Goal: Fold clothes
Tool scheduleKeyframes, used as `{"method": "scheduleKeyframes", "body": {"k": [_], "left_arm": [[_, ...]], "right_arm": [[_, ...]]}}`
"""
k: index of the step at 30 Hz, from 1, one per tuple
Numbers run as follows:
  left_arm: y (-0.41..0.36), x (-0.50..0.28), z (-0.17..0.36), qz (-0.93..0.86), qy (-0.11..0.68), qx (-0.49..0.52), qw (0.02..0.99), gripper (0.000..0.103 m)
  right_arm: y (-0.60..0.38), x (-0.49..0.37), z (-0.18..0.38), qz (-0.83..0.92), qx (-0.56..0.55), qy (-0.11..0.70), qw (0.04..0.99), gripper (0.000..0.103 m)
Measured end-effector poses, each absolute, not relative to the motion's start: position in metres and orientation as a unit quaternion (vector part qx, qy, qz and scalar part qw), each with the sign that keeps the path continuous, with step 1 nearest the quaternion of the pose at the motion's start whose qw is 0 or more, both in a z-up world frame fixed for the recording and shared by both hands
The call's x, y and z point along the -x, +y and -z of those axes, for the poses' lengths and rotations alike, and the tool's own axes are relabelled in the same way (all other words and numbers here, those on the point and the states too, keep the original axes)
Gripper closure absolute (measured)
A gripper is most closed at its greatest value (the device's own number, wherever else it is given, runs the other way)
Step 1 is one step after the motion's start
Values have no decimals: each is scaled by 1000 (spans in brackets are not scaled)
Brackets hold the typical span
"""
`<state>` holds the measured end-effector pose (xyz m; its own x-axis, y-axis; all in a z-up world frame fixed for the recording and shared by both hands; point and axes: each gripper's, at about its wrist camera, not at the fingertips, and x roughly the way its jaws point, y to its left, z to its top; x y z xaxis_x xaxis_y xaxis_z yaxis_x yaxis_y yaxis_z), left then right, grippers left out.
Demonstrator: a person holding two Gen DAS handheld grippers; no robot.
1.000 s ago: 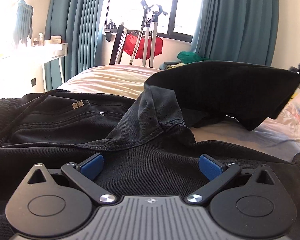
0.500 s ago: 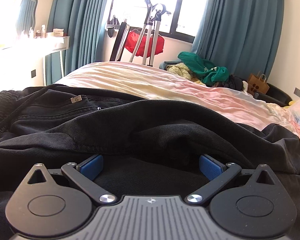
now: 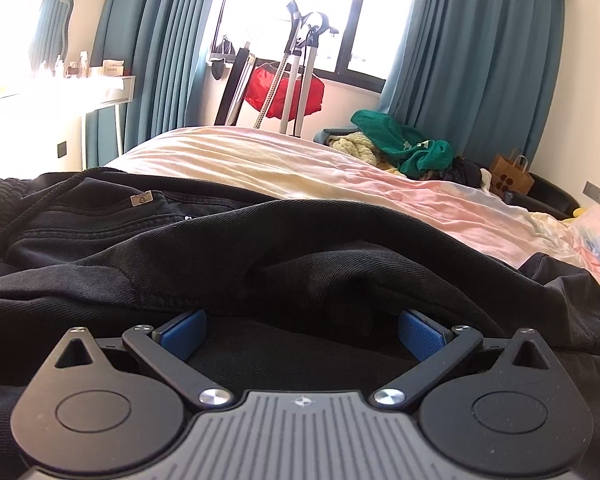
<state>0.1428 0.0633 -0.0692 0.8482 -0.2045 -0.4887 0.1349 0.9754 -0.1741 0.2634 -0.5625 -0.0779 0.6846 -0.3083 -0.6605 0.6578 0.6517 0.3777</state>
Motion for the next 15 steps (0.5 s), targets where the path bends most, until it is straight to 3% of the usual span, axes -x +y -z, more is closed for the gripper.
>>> {"method": "scheduleKeyframes", "body": {"k": [5,8,11,15], "left_arm": [[65,-142,68,96,242,76,962,0],[69,-141,67,102,233,92,963,0],[75,-141,65,109,231,123,959,0],[75,-140,65,104,233,113,960,0]], "right_arm": [[-527,-331,-12,233,-251,234,910,97],[-502,-347,-87,171,-222,147,949,97],[-502,-333,-128,156,-186,57,968,98],[-552,-307,-70,215,-188,96,954,98]]}}
